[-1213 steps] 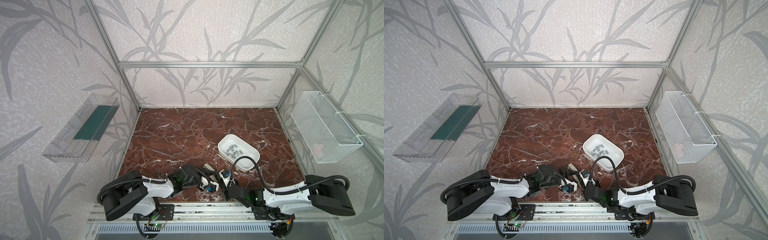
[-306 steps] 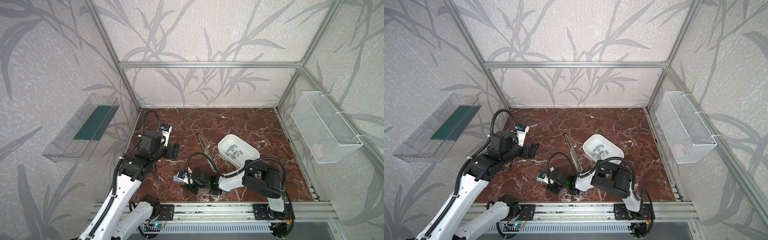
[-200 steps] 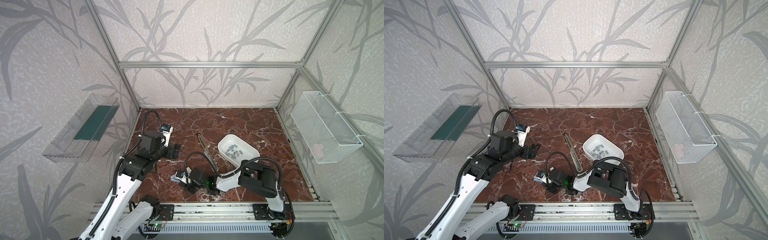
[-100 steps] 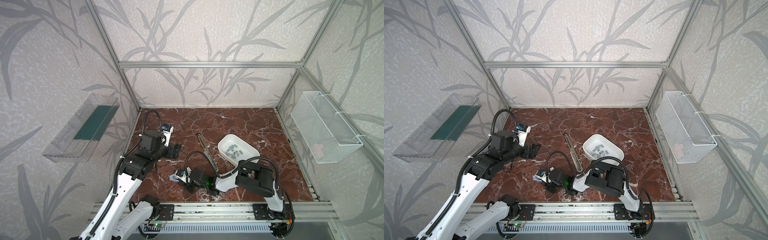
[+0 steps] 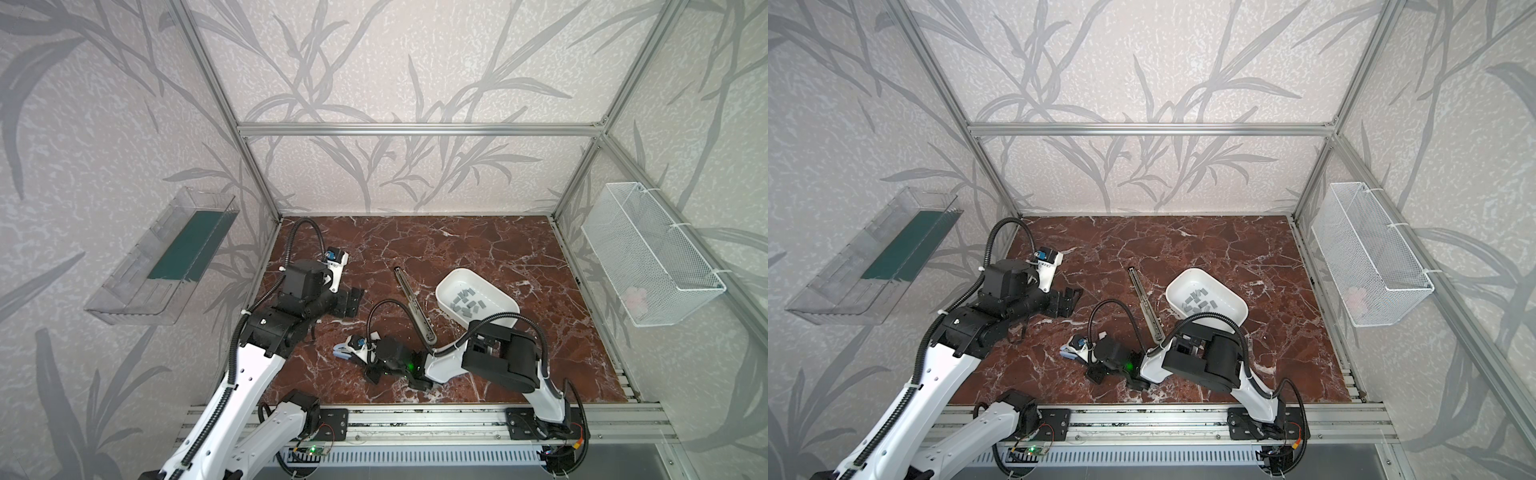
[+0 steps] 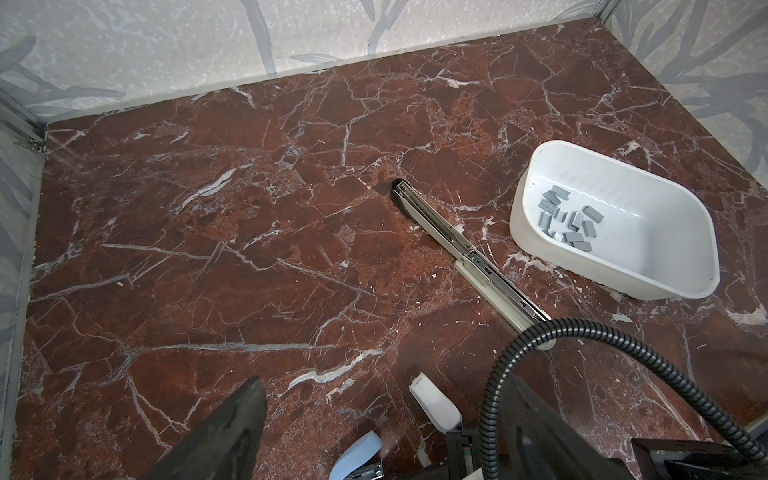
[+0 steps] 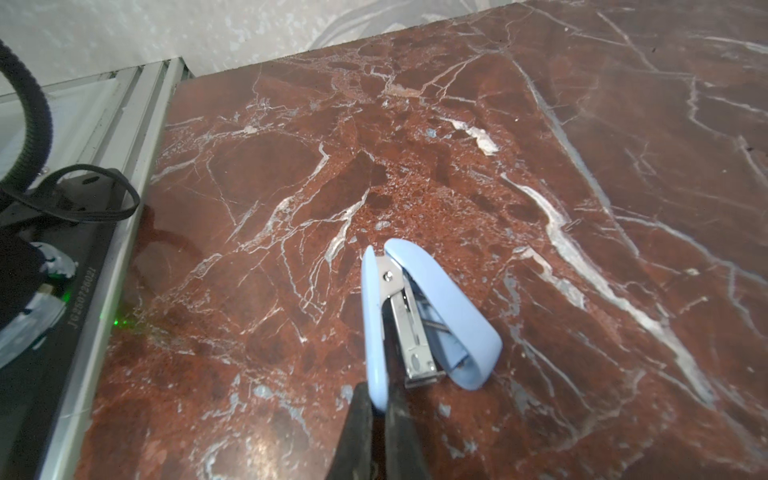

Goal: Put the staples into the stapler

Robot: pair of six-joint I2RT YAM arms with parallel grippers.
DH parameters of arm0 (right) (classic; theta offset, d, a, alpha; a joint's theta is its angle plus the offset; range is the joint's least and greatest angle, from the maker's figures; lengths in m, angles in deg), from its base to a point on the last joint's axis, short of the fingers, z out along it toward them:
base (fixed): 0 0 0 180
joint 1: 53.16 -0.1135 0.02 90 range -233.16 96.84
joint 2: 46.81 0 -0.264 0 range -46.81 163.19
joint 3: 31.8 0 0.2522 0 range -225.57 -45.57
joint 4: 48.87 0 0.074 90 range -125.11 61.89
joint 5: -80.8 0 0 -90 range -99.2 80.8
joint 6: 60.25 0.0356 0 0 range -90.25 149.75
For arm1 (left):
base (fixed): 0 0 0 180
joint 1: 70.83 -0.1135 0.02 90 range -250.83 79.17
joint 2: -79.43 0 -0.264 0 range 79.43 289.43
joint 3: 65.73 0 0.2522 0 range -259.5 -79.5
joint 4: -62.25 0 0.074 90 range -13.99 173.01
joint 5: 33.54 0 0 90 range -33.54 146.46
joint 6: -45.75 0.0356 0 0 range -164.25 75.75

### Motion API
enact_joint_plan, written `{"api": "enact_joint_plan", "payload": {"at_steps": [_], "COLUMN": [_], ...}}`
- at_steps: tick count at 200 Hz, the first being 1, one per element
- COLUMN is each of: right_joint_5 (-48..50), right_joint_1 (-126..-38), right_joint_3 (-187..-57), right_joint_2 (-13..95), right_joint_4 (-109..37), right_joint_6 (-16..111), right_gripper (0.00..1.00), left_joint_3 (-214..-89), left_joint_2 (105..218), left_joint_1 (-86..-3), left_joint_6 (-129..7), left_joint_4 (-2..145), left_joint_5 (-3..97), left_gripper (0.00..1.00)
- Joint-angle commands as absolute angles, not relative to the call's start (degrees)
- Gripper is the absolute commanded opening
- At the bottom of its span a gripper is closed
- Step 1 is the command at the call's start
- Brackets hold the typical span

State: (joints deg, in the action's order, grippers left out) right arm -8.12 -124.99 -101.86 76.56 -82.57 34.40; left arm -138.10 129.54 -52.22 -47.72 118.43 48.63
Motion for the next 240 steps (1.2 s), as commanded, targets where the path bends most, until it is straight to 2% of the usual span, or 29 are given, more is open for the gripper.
{"api": "enact_joint_plan", "payload": {"at_steps": [1,26,37,65,96,113,131,149,168,200,240], "right_joint_5": [-9.8,-11.4,-11.4,-12.6,-14.3,-17.7,-18.9,-22.0,-25.2,-27.5,-34.0], "right_joint_1": [-125.0,-124.9,-125.0,-125.1,-127.1,-129.0,-130.4,-131.5,-131.6,-131.6,-131.5], "right_joint_3": [-98.2,-92.5,-89.4,-79.9,-74.9,-71.9,-69.6,-69.0,-68.3,-68.2,-67.7], "right_joint_2": [74.0,69.3,66.9,61.3,56.0,53.2,50.1,47.7,46.3,42.1,41.0], "right_joint_4": [-86.4,-87.3,-87.3,-88.9,-85.4,-87.2,-88.8,-88.5,-90.2,-88.9,-92.1], "right_joint_6": [33.2,31.0,29.7,26.4,20.3,17.4,14.8,11.4,8.8,5.0,1.8], "right_gripper": [0.0,0.0,0.0,0.0,0.0,0.0,0.0,0.0,0.0,0.0,0.0], "left_joint_3": [-137.4,-137.5,-137.1,-133.5,-134.0,-136.4,-141.4,-145.5,-146.2,-141.5,-133.4], "left_joint_2": [129.4,129.8,130.1,130.4,134.3,138.2,143.0,147.2,150.9,151.2,144.5], "left_joint_1": [-53.2,-53.9,-54.0,-53.9,-53.9,-53.9,-53.9,-53.2,-50.9,-47.2,-39.7], "left_joint_6": [-46.8,-45.4,-43.5,-30.7,-17.0,-14.4,-7.0,7.4,16.9,15.8,12.6], "left_joint_4": [117.8,115.6,114.2,109.2,108.3,108.2,113.3,124.4,131.0,124.1,112.7], "left_joint_5": [48.7,48.2,46.3,31.7,15.2,9.9,5.2,-0.9,0.4,4.0,19.2], "left_gripper": [0.9,0.9,0.86,0.67,0.6,0.59,0.56,0.56,0.57,0.57,0.57]}}
